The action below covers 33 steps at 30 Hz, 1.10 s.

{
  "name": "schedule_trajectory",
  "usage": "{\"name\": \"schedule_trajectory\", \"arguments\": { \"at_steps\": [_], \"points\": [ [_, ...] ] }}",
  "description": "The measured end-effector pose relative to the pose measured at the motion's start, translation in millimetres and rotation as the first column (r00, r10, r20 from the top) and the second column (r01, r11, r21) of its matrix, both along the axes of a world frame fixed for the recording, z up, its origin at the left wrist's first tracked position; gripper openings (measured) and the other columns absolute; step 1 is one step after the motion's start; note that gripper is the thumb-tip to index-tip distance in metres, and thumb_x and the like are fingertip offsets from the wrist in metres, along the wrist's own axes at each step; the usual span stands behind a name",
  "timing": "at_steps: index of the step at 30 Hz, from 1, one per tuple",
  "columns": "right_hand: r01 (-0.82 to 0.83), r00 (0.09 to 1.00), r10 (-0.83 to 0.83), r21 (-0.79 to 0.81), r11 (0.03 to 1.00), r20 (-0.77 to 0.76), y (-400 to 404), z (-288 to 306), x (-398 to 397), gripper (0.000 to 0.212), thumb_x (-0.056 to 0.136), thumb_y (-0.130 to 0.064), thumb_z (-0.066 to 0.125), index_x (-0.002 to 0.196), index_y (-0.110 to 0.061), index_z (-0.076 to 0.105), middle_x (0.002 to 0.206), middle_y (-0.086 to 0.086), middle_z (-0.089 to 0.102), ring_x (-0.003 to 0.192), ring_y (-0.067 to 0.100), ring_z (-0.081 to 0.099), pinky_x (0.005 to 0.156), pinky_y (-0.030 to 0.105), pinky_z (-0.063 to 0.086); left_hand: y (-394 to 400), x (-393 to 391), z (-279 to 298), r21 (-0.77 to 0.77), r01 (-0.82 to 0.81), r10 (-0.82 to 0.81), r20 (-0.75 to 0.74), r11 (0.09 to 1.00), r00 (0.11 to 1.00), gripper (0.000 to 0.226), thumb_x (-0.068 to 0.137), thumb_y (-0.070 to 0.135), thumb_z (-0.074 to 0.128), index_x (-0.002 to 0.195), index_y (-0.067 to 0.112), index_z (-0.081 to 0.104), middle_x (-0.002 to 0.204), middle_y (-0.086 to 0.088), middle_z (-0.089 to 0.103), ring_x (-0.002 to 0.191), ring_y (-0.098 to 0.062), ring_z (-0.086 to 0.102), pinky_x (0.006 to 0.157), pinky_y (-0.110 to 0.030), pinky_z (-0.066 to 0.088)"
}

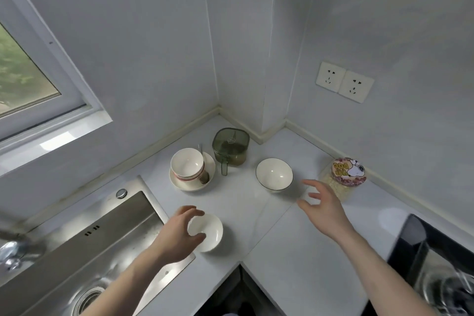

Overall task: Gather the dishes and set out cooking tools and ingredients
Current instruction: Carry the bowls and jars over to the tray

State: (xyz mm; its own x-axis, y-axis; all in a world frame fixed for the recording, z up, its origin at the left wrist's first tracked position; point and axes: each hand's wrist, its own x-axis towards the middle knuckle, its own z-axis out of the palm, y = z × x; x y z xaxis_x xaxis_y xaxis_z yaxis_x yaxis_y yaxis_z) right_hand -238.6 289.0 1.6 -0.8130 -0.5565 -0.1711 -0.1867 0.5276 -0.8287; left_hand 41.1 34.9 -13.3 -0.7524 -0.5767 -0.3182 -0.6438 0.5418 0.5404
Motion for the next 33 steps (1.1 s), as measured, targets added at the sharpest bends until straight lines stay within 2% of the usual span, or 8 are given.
{"name": "schedule_trajectory", "arguments": {
  "at_steps": [5,8,10,12,15,18,26,33],
  "points": [
    [-0.076,0.997,0.07,0.169,0.983,0.04,-13.9,-20.5,-17.8,0.048,0.088,-0.022,0.069,0.134,-0.029,0.056,0.133,-0.005,0.047,0.114,0.018,0.06,0.091,0.033,0.051,-3.6,-16.6,-13.4,0.023,-0.068,0.067,0.048,0.997,0.997,0.054,0.081,0.032,0.073,0.133,0.031,0.058,0.148,0.007,0.039,0.132,-0.016,0.047,0.106,-0.028,0.041],
    [-0.078,0.978,0.033,0.215,0.974,0.204,-36.0,-38.6,-22.8,0.052,0.089,-0.022,0.069,0.139,-0.022,0.053,0.125,-0.004,0.051,0.122,0.021,0.056,0.095,0.031,0.046,-7.4,-11.2,-31.4,0.077,-0.156,0.145,0.134,0.985,0.98,0.054,0.078,0.033,0.073,0.131,0.03,0.06,0.15,0.0,0.038,0.131,-0.021,0.048,0.107,-0.032,0.043],
    [-0.023,0.93,-0.056,0.21,0.978,0.364,-51.7,-54.8,-28.5,0.054,0.085,-0.032,0.071,0.135,-0.023,0.053,0.115,-0.002,0.058,0.106,0.021,0.062,0.085,0.035,0.054,-6.4,-6.3,-41.0,0.131,-0.234,0.208,0.184,0.963,0.961,0.057,0.079,0.029,0.073,0.133,0.027,0.057,0.149,-0.003,0.038,0.128,-0.022,0.05,0.105,-0.031,0.043],
    [0.075,0.871,-0.167,0.211,0.975,0.461,-67.3,-68.2,-34.3,0.05,0.084,-0.038,0.07,0.126,-0.022,0.051,0.1,-0.002,0.06,0.088,0.02,0.065,0.072,0.033,0.057,-2.8,-2.0,-49.0,0.185,-0.304,0.264,0.212,0.934,0.941,0.065,0.081,0.023,0.073,0.142,0.023,0.048,0.149,-0.006,0.037,0.12,-0.022,0.052,0.097,-0.029,0.044],
    [0.212,0.807,-0.306,0.237,0.948,0.505,-86.4,-80.1,-40.8,0.051,0.09,-0.037,0.065,0.129,-0.016,0.041,0.099,0.001,0.061,0.087,0.024,0.07,0.066,0.035,0.06,2.6,-0.3,-59.0,0.302,-0.43,0.392,0.178,0.851,0.902,0.084,0.084,0.012,0.07,0.155,0.017,0.025,0.151,-0.012,0.038,0.12,-0.026,0.054,0.079,-0.021,0.045],
    [0.235,0.79,-0.352,0.281,0.93,0.502,-102.1,-89.1,-48.7,0.039,0.093,-0.034,0.059,0.122,-0.009,0.052,0.102,0.007,0.071,0.078,0.026,0.072,0.063,0.035,0.059,5.5,-1.5,-67.4,0.431,-0.528,0.499,0.189,0.732,0.846,0.075,0.086,0.007,0.063,0.152,0.015,0.029,0.138,-0.008,0.051,0.083,-0.025,0.068,0.057,-0.024,0.049],
    [0.189,0.709,-0.351,0.315,0.93,0.612,-120.3,-89.9,-48.8,0.03,0.098,-0.008,0.031,0.11,-0.002,0.058,0.083,0.007,0.069,0.073,0.021,0.066,0.065,0.032,0.053,11.0,-6.2,-74.1,0.56,-0.617,0.609,0.235,0.552,0.758,0.044,0.087,0.0,0.052,0.129,0.012,0.044,0.11,-0.01,0.061,0.069,-0.025,0.068,0.063,-0.032,0.053],
    [0.153,0.707,-0.284,0.252,0.956,0.648,-79.9,-79.3,-8.5,0.026,0.097,-0.009,0.037,0.114,-0.006,0.056,0.085,0.013,0.077,0.075,0.022,0.072,0.066,0.031,0.055,2.8,-11.8,-78.1,0.558,-0.639,0.641,0.23,0.53,0.732,0.046,0.081,-0.006,0.054,0.126,0.008,0.05,0.112,-0.014,0.06,0.09,-0.041,0.071,0.069,-0.044,0.064]
  ]
}}
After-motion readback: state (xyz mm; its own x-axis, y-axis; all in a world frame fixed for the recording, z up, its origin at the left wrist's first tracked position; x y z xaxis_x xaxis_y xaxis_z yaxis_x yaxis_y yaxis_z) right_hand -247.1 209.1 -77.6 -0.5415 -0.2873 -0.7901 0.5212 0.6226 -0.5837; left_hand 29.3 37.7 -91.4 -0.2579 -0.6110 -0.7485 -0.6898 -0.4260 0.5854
